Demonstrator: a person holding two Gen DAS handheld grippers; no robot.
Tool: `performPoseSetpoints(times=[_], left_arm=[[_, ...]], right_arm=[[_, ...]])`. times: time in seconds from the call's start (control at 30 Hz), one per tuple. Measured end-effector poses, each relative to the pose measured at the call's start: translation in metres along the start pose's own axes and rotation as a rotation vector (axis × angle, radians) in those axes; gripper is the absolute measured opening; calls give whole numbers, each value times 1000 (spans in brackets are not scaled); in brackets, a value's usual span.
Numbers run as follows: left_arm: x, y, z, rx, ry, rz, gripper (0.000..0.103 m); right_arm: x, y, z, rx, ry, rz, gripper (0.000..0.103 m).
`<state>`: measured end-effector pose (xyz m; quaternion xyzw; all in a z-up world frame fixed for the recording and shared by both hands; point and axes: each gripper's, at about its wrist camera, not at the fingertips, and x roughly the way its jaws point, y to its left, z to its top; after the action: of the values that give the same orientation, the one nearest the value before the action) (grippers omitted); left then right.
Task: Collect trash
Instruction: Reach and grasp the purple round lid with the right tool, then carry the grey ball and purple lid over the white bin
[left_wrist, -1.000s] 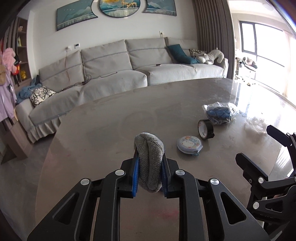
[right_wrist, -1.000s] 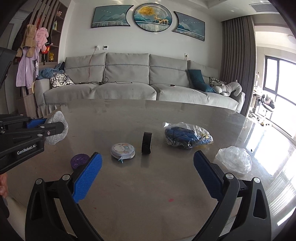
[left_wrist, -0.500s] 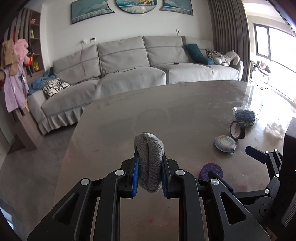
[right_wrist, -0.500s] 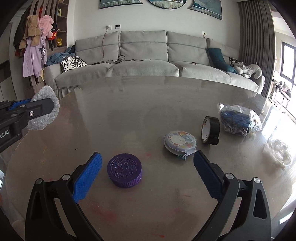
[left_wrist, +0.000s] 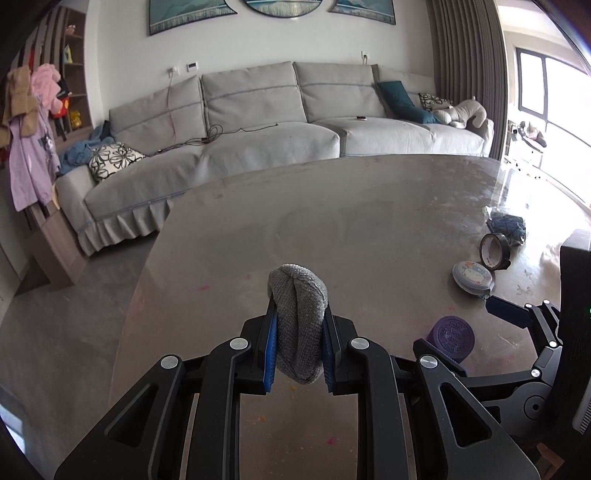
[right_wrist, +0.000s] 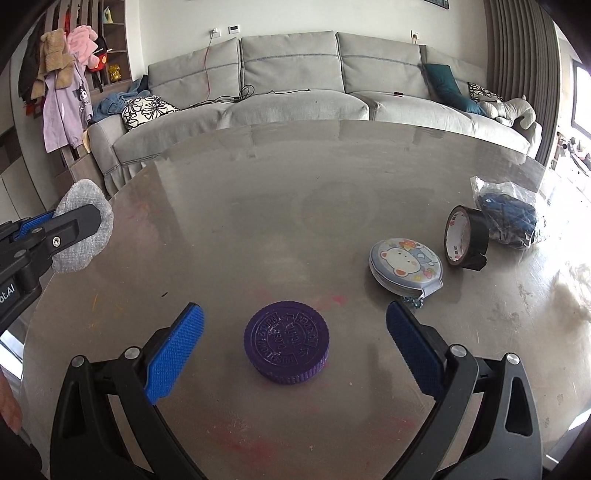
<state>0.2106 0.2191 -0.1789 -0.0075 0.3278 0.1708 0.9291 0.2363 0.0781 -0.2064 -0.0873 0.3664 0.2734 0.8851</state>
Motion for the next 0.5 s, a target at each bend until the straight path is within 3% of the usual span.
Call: performPoseSetpoints(times=[0.1, 0.17, 0.3, 0.33, 0.5], left_arm=[[4, 4, -1, -2, 10, -4, 19], [6, 6, -1, -9, 14, -7, 19], [7, 9, 0, -16, 17, -10, 19], [7, 8, 0, -19, 18, -12, 19], [3, 6, -1, -17, 10, -17, 19]], right_arm=[[5, 7, 0, -22, 27, 14, 88], [14, 10, 0, -30, 74, 34, 73], [13, 17, -1, -82, 85, 11, 63], [12, 16, -1, -78, 81, 4, 47], [10, 16, -4, -93, 67, 0, 47]])
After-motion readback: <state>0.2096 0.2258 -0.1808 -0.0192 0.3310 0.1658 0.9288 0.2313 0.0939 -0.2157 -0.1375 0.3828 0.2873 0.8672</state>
